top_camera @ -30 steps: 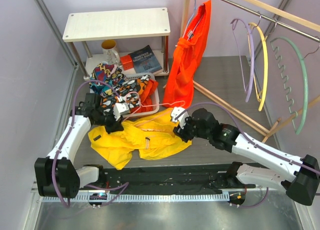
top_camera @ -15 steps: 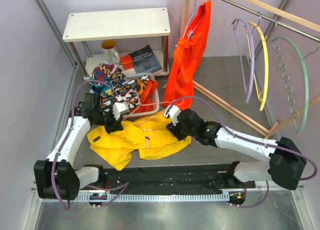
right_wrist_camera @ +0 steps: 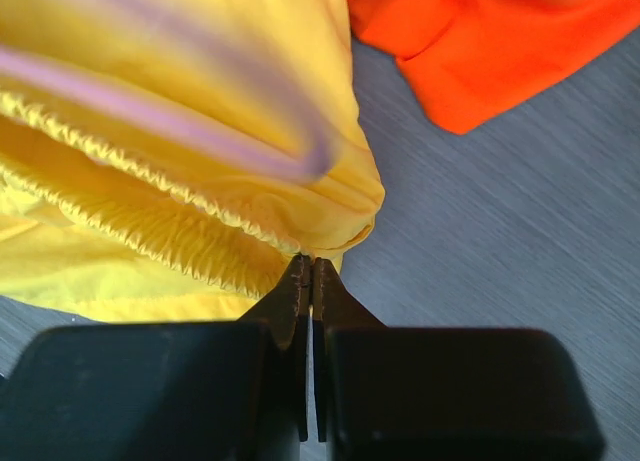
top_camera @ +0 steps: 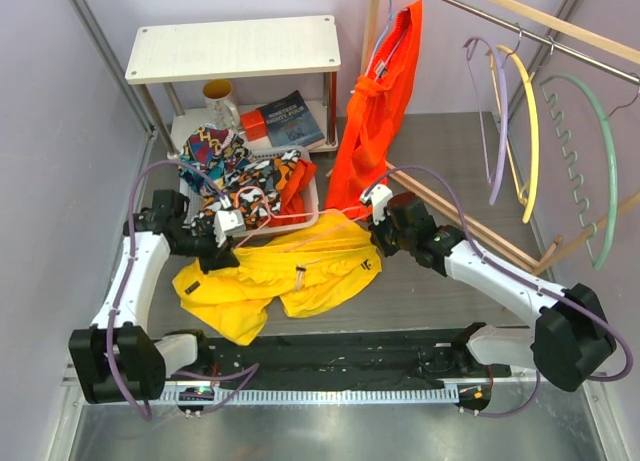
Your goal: Place the shorts on the hanger
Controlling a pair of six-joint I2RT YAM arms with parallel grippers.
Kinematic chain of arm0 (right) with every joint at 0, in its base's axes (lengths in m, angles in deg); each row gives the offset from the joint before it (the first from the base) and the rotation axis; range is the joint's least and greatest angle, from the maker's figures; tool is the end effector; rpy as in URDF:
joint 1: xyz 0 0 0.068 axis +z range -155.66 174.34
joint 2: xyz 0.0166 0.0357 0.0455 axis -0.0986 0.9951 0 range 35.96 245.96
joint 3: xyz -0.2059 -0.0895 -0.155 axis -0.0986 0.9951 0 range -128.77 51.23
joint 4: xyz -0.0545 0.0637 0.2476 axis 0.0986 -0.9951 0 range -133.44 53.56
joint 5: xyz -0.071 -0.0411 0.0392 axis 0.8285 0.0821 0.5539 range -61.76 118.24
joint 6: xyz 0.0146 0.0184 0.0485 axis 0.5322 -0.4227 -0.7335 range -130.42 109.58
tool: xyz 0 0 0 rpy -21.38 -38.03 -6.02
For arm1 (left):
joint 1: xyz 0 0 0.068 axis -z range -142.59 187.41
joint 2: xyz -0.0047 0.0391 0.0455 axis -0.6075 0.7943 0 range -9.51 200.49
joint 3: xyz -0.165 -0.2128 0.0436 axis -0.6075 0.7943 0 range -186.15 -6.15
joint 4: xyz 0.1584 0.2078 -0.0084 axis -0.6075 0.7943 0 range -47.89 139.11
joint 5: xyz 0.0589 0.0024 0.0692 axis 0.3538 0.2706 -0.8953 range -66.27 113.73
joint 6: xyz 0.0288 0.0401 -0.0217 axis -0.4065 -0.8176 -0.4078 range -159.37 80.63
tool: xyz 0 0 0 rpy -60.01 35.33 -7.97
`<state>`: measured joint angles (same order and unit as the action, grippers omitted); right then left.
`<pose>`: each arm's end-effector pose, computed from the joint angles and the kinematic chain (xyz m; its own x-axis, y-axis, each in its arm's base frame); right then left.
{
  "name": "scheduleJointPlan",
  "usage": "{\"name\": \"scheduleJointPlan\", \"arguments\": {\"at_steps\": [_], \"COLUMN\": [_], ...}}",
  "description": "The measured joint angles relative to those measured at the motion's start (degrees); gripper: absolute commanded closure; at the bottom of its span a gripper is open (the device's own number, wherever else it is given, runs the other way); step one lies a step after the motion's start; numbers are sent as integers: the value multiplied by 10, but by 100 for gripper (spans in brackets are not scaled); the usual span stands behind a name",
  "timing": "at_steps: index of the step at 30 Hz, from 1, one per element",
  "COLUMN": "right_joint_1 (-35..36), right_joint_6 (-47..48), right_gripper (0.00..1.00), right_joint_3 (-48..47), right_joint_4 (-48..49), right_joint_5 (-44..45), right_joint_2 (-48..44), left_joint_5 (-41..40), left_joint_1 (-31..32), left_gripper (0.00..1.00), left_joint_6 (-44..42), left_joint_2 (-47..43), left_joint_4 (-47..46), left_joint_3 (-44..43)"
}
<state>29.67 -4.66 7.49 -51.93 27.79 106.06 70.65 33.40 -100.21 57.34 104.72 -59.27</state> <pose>0.2103 0.1495 0.2337 -0.4829 -0.4655 -0.7417 -0.6347 0.7696 -0.0697 0.1930 -0.0125 0.2607 -0.3638 0.5723 -0.7349 0.9070 0.3974 -0.1395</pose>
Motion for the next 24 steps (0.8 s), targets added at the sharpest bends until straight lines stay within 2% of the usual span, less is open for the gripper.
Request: {"name": "scheduleJointPlan", "arguments": {"at_steps": [10,16,24], "right_joint_1": [-68,-73,-73], "right_joint_6": [-2,1,12], "right_gripper": [99,99,99], "right_joint_3": [-46,-60,-68], "right_joint_4": [-8,-19,-40], "right_joint_5": [-94,-115,-128], "right_joint_2": [35,34,24], "left_joint_5": [-8,-46,-95], "left_joint_1": [-1,-1,20], "left_gripper": [100,100,100], "left_joint_6": [-130,-139,-106], "left_joint_2": [-45,-7,39], "left_joint_4": [59,57,38], "left_joint_3": [5,4,-5]}}
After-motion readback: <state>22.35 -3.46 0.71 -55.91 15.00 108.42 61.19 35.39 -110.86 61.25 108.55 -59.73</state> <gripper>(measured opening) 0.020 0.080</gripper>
